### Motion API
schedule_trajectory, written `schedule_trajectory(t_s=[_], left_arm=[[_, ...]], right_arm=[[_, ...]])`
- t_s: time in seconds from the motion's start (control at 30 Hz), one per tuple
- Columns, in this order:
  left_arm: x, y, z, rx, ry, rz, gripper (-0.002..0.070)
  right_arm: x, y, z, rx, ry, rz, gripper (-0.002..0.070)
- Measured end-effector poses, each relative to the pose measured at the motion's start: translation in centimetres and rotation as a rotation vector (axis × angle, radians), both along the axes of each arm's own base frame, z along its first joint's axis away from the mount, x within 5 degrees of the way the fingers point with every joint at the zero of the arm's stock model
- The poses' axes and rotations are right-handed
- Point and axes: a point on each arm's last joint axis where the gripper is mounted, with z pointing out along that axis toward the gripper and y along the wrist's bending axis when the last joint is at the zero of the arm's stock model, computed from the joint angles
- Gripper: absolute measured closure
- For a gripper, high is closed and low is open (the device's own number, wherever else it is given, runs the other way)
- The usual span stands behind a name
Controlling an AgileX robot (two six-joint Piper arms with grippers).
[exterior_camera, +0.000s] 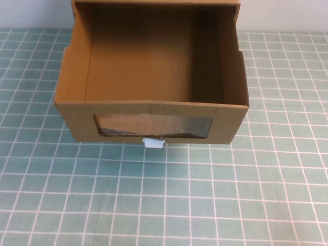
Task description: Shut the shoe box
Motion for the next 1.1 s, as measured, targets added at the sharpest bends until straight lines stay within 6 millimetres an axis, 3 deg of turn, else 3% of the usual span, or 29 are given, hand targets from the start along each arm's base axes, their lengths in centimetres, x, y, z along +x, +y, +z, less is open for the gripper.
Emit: schedule_trajectory(t_s=[0.33,0.57,0.7,0.93,1.1], left_arm=[[-0.1,0.1,3.1,-0.034,-0.337,0.006,0.0678],[-0.9,0.2,5.6,-0.166,-0.627,-0.010,0.0678],[-1.5,0.2,6.5,-0.198,-0.742,-0.022,0.0678],[-1.8,0.2,6.9,-0.210,-0.798,-0.027,0.0678],[-2.4,0.3,7.7,-0.272,-0.903,-0.052,0.0678]], right_arm=[[-0.2,-0.1,3.8,0.006,-0.417,-0.007,0.0690],[-1.2,-0.1,6.0,0.013,-0.692,-0.012,0.0690],[-1.6,-0.1,6.6,0.015,-0.761,-0.013,0.0690],[-1.8,-0.2,6.8,0.022,-0.792,-0.015,0.0690],[-2.7,-0.3,7.8,0.046,-0.939,-0.026,0.0690]])
